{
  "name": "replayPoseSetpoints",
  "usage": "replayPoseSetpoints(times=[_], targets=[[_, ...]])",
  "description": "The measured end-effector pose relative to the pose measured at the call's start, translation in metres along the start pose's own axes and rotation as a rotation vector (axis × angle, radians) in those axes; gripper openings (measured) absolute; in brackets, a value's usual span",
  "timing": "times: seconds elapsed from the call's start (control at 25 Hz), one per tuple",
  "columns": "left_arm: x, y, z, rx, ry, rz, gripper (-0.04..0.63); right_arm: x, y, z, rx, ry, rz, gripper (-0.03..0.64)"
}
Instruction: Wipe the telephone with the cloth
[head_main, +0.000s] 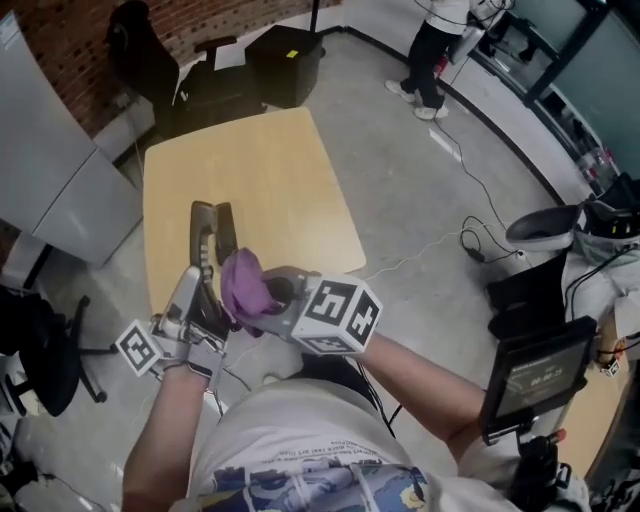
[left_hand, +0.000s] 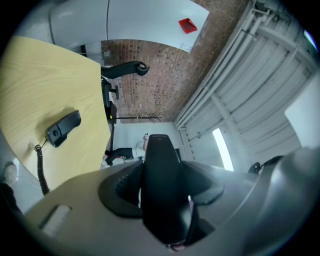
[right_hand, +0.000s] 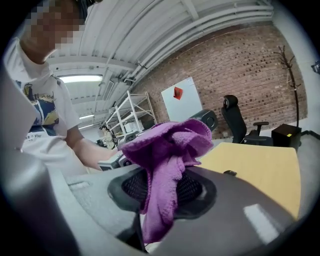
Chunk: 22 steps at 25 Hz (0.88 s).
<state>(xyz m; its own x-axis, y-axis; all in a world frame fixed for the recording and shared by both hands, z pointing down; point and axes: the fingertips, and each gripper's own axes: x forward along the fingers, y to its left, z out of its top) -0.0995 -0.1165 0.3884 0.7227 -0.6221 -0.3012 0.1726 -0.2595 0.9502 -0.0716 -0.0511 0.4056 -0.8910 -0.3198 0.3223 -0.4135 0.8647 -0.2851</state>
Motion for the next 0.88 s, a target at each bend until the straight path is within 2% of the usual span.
replayPoseSetpoints(times=[0.16, 0.36, 0.52, 0.6, 0.68, 0.76, 0.88], targets=[[0.02, 0.006, -0.018, 0.033, 0.025, 0.007, 0.253, -0.03, -0.03, -0.004, 0.027, -0.02, -0.064, 0.114], [0.024, 0.019, -0.007, 0.167, 0.005, 0.105, 0.253, -0.046, -0.071, -0.011, 0.071, -0.018, -0.134, 0.114], [0.023, 0.05, 0.013, 0.295, -0.014, 0.267, 0.253, -0.054, -0.103, -0.014, 0.076, 0.007, -0.164, 0.114], [0.018, 0.072, 0.021, 0.341, -0.025, 0.38, 0.253, -0.057, -0.116, -0.012, 0.081, 0.01, -0.161, 0.114], [0.01, 0.094, 0.029, 0.426, -0.014, 0.507, 0.253, -0.061, -0.126, -0.011, 0.084, 0.015, -0.154, 0.114], [0.011, 0.112, 0.031, 0.514, 0.008, 0.579, 0.253, -0.067, -0.133, -0.014, 0.081, 0.032, -0.146, 0.114], [0.014, 0.137, 0.033, 0.582, 0.021, 0.673, 0.253, -0.072, -0.141, -0.018, 0.081, 0.053, -0.132, 0.115]])
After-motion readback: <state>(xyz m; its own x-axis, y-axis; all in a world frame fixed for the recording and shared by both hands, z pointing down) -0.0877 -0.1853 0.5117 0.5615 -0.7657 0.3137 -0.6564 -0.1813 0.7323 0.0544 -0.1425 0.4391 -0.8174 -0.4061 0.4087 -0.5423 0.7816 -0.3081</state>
